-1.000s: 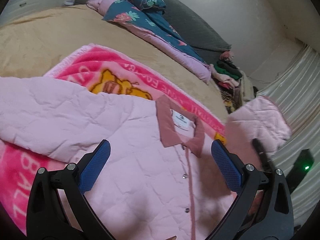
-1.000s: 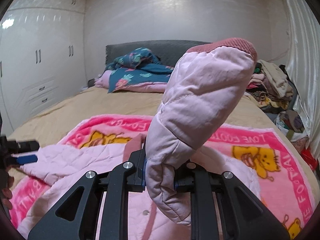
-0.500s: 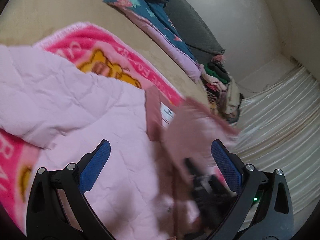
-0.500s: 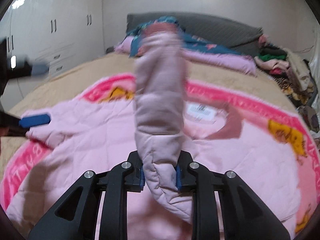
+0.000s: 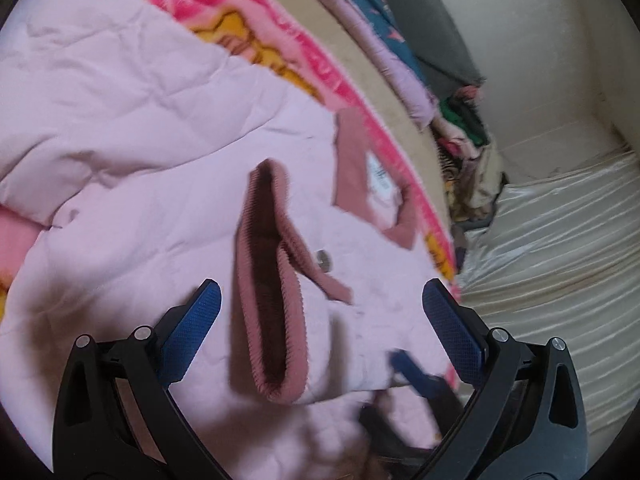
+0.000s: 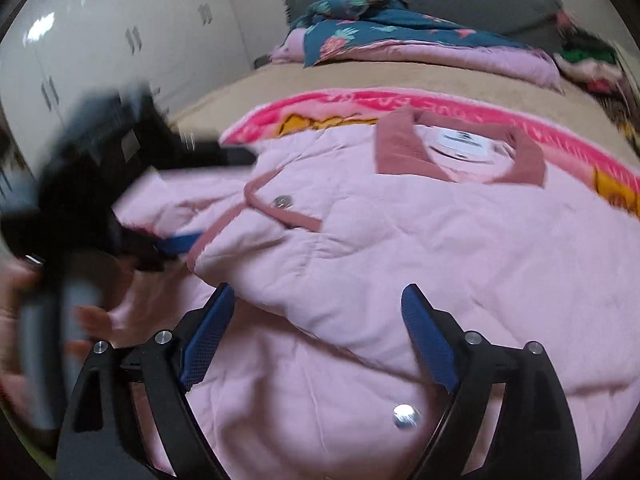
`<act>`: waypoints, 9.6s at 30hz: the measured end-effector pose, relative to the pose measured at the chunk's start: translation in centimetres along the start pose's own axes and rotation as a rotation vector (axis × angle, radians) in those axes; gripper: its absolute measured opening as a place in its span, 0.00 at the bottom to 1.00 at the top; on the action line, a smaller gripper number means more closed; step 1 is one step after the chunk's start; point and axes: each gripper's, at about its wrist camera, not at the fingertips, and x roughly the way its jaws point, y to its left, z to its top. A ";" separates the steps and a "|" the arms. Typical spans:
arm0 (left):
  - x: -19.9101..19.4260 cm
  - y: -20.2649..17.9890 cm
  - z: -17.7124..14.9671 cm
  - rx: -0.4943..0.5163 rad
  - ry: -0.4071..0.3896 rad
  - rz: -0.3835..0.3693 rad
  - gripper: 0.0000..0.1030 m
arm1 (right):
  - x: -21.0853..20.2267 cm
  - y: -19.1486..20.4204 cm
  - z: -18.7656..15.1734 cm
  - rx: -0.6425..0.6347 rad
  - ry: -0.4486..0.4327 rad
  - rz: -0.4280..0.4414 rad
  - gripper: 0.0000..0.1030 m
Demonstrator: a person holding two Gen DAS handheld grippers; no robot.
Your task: Fold large clothes
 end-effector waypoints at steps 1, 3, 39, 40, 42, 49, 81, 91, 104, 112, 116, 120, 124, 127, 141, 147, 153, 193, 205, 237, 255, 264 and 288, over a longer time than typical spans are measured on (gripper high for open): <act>0.4 0.2 -0.1 0.001 0.009 0.008 0.92 | -1.0 -0.9 -0.3 0.032 -0.015 0.000 0.82; 1.3 0.5 -0.5 0.013 0.027 0.024 0.91 | -2.4 -2.3 -0.6 0.066 -0.026 -0.021 0.82; 2.2 -2.3 -2.4 0.440 -0.102 0.315 0.18 | -3.1 -20.5 -4.6 0.318 0.085 -0.447 0.83; 2.3 -2.3 -2.3 0.441 -0.100 0.316 0.18 | -3.1 -20.4 -4.7 0.314 0.079 -0.453 0.83; 2.2 -2.3 -2.3 0.438 -0.098 0.318 0.20 | -3.2 -19.9 -4.8 0.306 0.070 -0.464 0.84; 0.3 -2.9 -2.4 0.442 -0.131 0.334 0.66 | -5.6 -16.1 -4.8 0.316 -0.009 -0.413 0.95; -14.3 2.3 -2.1 0.320 -0.398 0.498 0.91 | -6.7 3.9 -0.2 0.104 -0.130 -0.168 0.96; -18.1 5.9 -0.4 0.295 -0.402 0.518 0.91 | -4.0 9.0 1.5 0.038 -0.109 -0.113 0.96; -20.2 11.3 1.3 0.224 -0.396 0.570 0.91 | 1.3 15.8 3.0 -0.052 -0.047 -0.058 0.96; -21.5 14.6 2.4 0.160 -0.403 0.593 0.91 | 4.3 18.5 3.4 -0.087 -0.012 -0.040 0.96; -21.2 17.6 3.3 0.099 -0.392 0.626 0.91 | 5.9 19.9 3.6 -0.114 0.013 -0.029 0.96; -21.2 19.9 4.3 0.027 -0.400 0.624 0.91 | 7.0 21.1 3.9 -0.133 0.024 -0.027 0.96; -21.3 21.5 5.2 -0.017 -0.415 0.617 0.91 | 7.7 21.8 4.2 -0.142 0.024 -0.017 0.96; -21.2 22.8 5.8 -0.057 -0.440 0.616 0.91 | 8.2 21.9 4.2 -0.148 0.032 -0.012 0.96; -22.6 29.3 9.4 -0.318 -0.561 0.491 0.91 | 5.6 17.4 4.0 -0.146 0.029 -0.073 0.96; -23.5 29.0 9.8 -0.286 -0.601 0.519 0.43 | 3.2 14.9 3.5 -0.103 -0.013 -0.104 0.96; -26.1 24.6 9.8 -0.111 -0.684 0.538 0.15 | 1.3 13.4 2.8 -0.057 -0.042 -0.095 0.96; -24.4 -7.5 -2.5 0.425 -0.638 0.286 0.05 | -18.9 1.7 -6.9 0.172 -0.274 -0.251 0.96; -22.2 -12.3 -5.0 0.507 -0.600 0.226 0.05 | -21.4 -0.3 -8.1 0.220 -0.321 -0.227 0.96; -7.5 -17.8 -11.8 0.750 -0.296 0.182 0.05 | -22.4 -7.2 -11.3 0.394 -0.357 -0.266 0.96; 0.5 -17.5 -16.6 0.874 -0.120 0.234 0.10 | -22.2 -11.1 -13.0 0.482 -0.342 -0.306 0.96; 4.3 -17.2 -19.4 0.988 -0.023 0.337 0.36 | -22.3 -12.7 -13.9 0.520 -0.331 -0.335 0.96; -3.9 -12.2 -8.4 0.671 -0.216 0.354 0.91 | -17.0 -10.6 -11.9 0.473 -0.210 -0.273 0.96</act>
